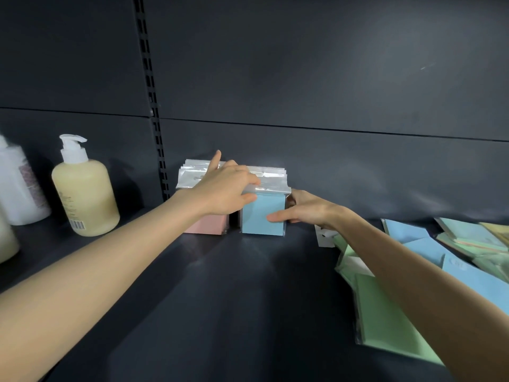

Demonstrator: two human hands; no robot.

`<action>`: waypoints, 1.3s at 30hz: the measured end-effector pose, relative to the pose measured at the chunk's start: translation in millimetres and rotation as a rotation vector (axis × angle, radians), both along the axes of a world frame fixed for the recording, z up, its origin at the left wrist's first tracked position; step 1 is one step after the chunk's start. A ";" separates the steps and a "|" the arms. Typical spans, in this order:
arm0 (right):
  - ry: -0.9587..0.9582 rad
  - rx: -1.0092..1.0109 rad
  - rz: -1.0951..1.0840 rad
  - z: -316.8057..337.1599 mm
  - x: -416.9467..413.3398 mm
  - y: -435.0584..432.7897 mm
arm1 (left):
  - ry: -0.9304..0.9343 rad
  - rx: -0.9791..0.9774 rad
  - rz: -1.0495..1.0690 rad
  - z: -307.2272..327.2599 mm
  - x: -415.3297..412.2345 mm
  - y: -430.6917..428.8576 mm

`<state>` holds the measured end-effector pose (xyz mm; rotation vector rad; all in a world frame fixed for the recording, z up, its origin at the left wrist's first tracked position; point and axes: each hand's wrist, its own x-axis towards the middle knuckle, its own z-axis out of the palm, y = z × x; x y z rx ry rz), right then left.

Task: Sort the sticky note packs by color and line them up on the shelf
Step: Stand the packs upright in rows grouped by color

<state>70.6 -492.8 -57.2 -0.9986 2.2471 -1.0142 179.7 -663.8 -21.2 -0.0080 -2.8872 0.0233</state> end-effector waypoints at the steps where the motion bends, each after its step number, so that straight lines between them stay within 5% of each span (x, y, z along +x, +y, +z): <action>1: 0.012 0.011 0.000 0.9 0.2 0.9 | -0.008 0.006 0.001 -0.5 -0.1 0.3; 13: 0.286 0.072 -0.091 -7.2 1.2 -4.9 | 0.055 -0.035 -0.019 -4.2 -0.9 -1.3; 39: 0.416 0.159 -0.182 1.6 20.7 1.2 | 0.066 -0.089 -0.032 -9.5 2.7 1.4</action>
